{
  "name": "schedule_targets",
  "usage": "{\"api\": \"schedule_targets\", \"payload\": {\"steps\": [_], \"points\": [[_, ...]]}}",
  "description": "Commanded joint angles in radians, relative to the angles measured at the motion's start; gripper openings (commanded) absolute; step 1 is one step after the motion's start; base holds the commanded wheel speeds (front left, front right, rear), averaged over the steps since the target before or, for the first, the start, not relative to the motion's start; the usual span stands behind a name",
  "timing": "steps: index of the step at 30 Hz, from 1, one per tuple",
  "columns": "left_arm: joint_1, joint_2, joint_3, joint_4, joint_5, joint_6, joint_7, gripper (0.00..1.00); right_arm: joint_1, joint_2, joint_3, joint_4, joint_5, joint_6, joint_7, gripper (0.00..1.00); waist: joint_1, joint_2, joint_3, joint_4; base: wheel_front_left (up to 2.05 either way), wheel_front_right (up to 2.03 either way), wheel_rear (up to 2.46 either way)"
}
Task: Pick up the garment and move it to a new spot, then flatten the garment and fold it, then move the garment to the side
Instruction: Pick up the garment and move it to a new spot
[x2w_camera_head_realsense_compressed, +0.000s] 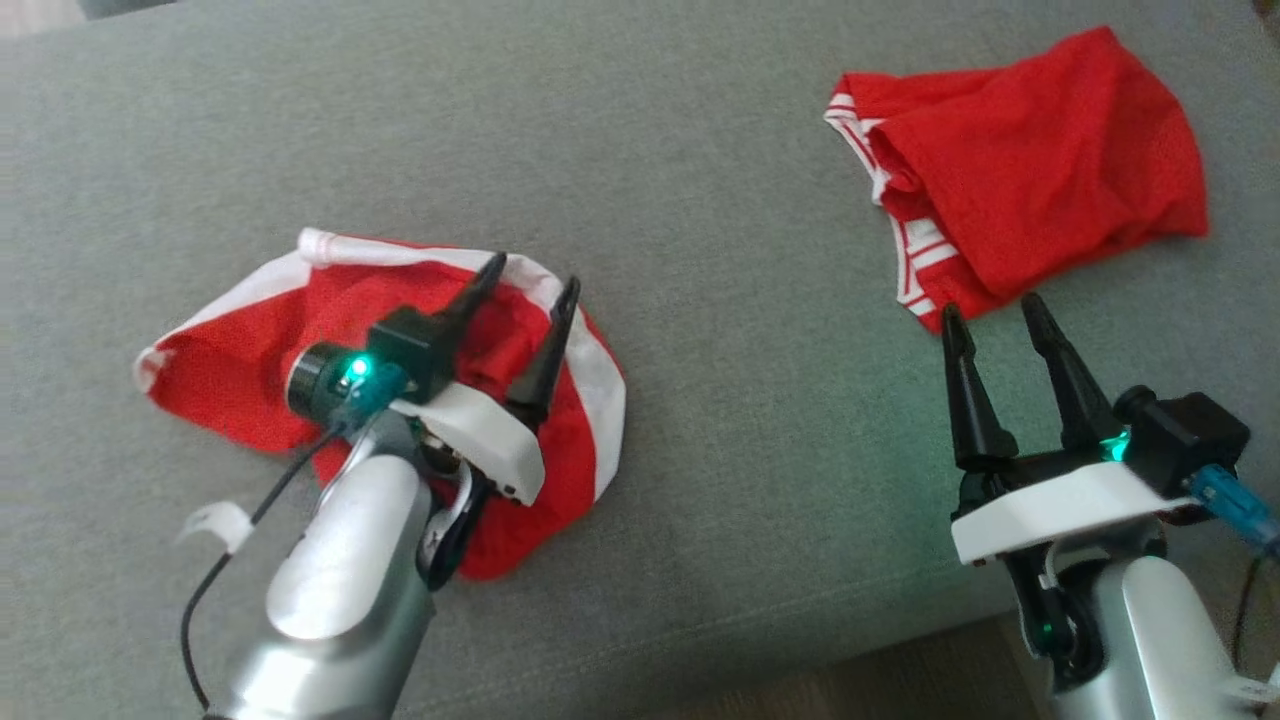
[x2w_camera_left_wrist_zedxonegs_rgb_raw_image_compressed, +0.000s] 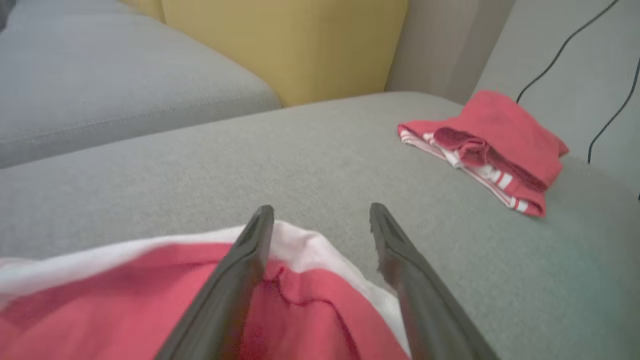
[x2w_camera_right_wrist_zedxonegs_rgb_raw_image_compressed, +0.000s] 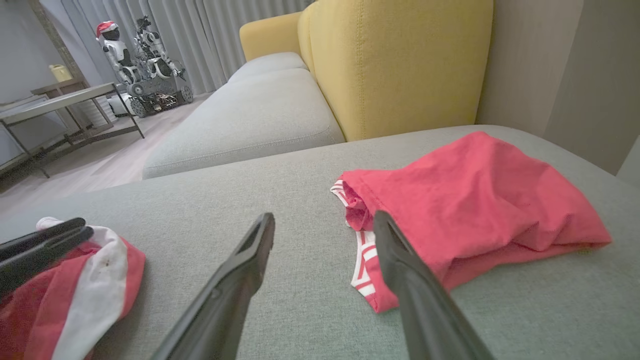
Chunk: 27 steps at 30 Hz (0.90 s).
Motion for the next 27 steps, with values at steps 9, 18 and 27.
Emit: {"api": "schedule_targets", "payload": {"steps": [9, 18, 27], "points": [[0.110, 0.068, 0.141, -0.230, -0.043, 0.104, -0.025, 1.00, -0.019, -0.003, 0.004, -0.035, -0.022, -0.001, 0.011, 1.00, 0.0000, 0.0000, -0.080, 0.098, 0.00, 0.00, 0.00], [0.242, 0.151, 0.253, -0.336, -0.079, 0.182, -0.021, 1.00, 0.015, -0.003, -0.011, -0.049, -0.039, -0.001, 0.046, 1.00, 0.0000, 0.0000, -0.138, 0.178, 0.00, 0.00, 0.00], [0.379, 0.204, 0.279, -0.435, -0.077, 0.214, 0.000, 1.00, 0.062, -0.003, -0.017, -0.058, -0.051, -0.001, 0.078, 1.00, 0.0000, 0.0000, -0.200, 0.211, 0.00, 0.00, 0.00]]}}
